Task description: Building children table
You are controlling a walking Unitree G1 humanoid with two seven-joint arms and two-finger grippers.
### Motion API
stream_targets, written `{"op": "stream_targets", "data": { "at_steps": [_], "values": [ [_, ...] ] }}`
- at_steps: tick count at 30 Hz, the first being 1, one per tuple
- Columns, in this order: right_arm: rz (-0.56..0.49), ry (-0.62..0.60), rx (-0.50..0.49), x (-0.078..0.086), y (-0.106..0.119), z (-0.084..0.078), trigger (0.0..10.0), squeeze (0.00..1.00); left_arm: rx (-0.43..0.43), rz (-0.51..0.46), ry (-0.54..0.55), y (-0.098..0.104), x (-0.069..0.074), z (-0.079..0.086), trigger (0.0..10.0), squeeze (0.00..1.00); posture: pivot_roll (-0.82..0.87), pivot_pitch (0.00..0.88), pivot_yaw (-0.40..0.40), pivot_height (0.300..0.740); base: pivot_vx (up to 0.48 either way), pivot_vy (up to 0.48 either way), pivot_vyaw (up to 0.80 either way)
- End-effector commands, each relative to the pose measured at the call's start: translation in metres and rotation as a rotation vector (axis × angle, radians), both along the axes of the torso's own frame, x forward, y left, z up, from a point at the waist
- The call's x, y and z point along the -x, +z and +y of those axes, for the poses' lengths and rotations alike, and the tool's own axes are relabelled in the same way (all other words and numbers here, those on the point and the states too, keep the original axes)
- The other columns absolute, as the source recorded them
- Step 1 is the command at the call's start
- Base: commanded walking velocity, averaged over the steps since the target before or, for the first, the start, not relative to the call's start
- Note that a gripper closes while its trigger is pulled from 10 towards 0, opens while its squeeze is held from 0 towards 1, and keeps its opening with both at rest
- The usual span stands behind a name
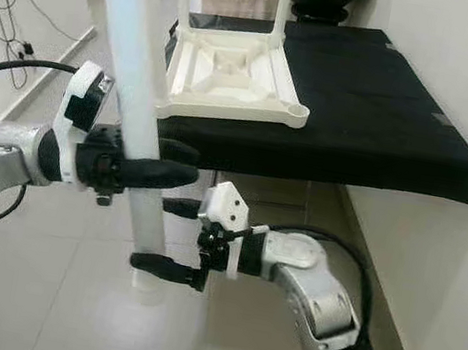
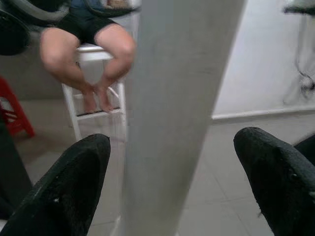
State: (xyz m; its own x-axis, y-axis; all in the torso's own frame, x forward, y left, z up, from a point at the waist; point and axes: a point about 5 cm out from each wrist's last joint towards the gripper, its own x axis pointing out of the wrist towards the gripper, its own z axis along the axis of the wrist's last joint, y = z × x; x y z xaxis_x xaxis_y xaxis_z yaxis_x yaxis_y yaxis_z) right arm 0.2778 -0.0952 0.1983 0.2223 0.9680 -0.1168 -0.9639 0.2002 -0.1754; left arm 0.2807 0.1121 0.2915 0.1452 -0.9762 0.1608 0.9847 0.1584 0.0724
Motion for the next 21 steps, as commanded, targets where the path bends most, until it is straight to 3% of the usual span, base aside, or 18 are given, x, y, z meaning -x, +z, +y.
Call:
{"op": "stream_targets", "data": {
  "at_steps": [1, 6, 11, 14, 15, 17, 18, 21],
  "values": [
    [0.03, 0.009, 0.018, 0.001, -0.007, 0.009, 10.0, 0.0, 0.007, -0.037, 0.008, 0.005, 0.0, -0.001, 0.0, 0.0, 0.01, 0.091, 0.075, 0.74, 0.0, 0.0, 0.0],
    [0.069, -0.018, -0.029, 0.003, -0.017, 0.042, 10.0, 0.0, 0.056, -0.086, 0.003, 0.012, -0.004, -0.008, 0.0, 0.0, 0.02, 0.092, 0.076, 0.74, 0.0, 0.0, 0.0],
    [0.053, -0.02, -0.036, 0.003, -0.019, 0.049, 10.0, 0.0, 0.069, -0.096, -0.001, 0.013, -0.003, -0.01, 0.0, 0.0, 0.01, 0.091, 0.076, 0.74, 0.0, 0.0, 0.0],
    [0.04, -0.08, -0.055, -0.005, -0.019, 0.053, 10.0, 0.0, 0.083, -0.106, -0.004, 0.015, -0.004, -0.012, 0.0, 0.0, 0.02, 0.089, 0.074, 0.74, 0.0, 0.0, 0.0],
    [0.042, -0.15, -0.101, -0.015, -0.017, 0.054, 1.6, 0.0, 0.091, -0.11, -0.005, 0.016, -0.004, -0.013, 0.0, 0.0, 0.02, 0.084, 0.072, 0.74, 0.0, 0.0, 0.0],
    [0.037, -0.171, -0.118, -0.018, -0.015, 0.054, 1.6, 0.0, 0.094, -0.11, -0.007, 0.016, -0.004, -0.014, 0.0, 0.0, 0.02, 0.084, 0.072, 0.74, 0.0, 0.0, 0.0],
    [0.024, -0.182, -0.132, -0.02, -0.014, 0.054, 0.0, 0.0, 0.096, -0.109, -0.008, 0.016, -0.004, -0.014, 0.0, 0.0, 0.02, 0.082, 0.073, 0.74, 0.0, 0.0, 0.0],
    [0.009, -0.193, -0.141, -0.021, -0.012, 0.055, 0.0, 0.0, 0.099, -0.113, -0.008, 0.016, -0.004, -0.015, 0.0, 0.0, 0.02, 0.082, 0.073, 0.74, 0.0, 0.0, 0.0]
  ]
}}
